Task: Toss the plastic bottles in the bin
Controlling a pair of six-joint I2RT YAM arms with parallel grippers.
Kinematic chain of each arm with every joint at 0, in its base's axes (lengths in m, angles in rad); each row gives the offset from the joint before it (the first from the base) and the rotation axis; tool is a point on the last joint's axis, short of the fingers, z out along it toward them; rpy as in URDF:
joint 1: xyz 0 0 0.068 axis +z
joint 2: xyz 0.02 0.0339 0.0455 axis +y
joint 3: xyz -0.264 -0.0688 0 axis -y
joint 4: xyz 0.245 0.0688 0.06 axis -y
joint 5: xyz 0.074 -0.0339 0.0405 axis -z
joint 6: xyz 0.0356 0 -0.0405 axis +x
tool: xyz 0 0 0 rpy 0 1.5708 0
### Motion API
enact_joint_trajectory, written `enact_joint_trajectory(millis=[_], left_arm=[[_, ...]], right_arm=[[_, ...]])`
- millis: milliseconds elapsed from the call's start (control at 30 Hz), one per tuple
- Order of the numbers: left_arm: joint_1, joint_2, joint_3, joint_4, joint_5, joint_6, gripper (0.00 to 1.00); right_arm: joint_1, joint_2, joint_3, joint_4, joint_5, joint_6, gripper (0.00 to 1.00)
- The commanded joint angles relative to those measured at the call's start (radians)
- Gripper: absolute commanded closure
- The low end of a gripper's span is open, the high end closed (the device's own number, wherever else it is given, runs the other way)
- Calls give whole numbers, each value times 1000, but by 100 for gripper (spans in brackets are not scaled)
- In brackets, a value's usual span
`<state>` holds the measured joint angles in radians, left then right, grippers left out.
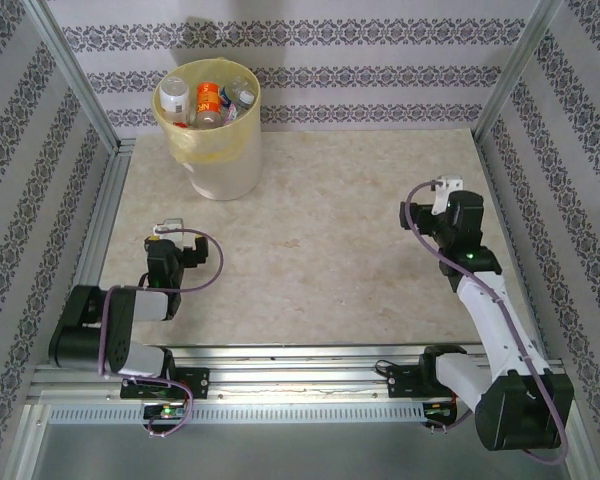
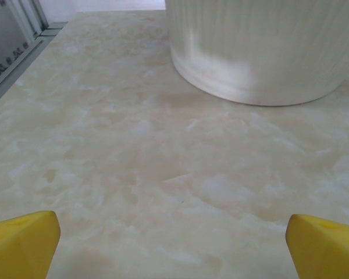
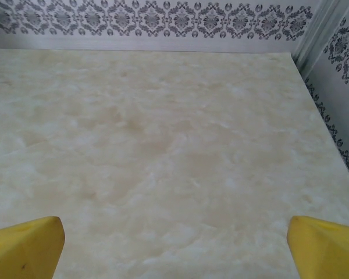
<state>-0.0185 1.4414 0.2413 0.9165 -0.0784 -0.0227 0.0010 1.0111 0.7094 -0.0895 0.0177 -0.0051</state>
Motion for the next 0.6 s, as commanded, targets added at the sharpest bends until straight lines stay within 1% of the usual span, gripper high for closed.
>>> enact_joint_trajectory(millis=[0,67,133,167,267,300,333,367,400,433,500,533,567], left_arm=[[-1,59,-4,231,62,38,0],[-1,123,-16,315,71,41,0],[-2,199,-40,451,74,46,0],[-2,201,-47,468,71,44,0],[-1,180,-30,406,85,45,0],[-1,181,-16,389,89,48,0],[0,166,-5,344,88,45,0],[1,155,7,306,90,44,0],[0,157,17,288,100,50,0],[1,164,26,286,111,55,0],[0,152,45,229,110,53,0],[2,154,58,210,116,55,0],[2,157,67,196,118,58,0]], right_arm=[[-18,56,-140,304,2,-27,2],[-27,123,-189,418,0,-7,2],[-30,176,-251,567,-19,18,2],[-30,204,-268,618,-27,23,2],[-32,307,-289,706,-19,20,2],[-37,336,-300,762,-36,35,2],[-45,340,-285,738,-72,45,2],[-48,340,-285,752,-98,51,2],[-46,366,-321,873,-116,55,2],[-40,402,-346,947,-120,49,2],[-26,470,-348,1007,-70,53,2],[-23,515,-338,1040,-66,57,2],[-21,522,-336,1044,-63,56,2]])
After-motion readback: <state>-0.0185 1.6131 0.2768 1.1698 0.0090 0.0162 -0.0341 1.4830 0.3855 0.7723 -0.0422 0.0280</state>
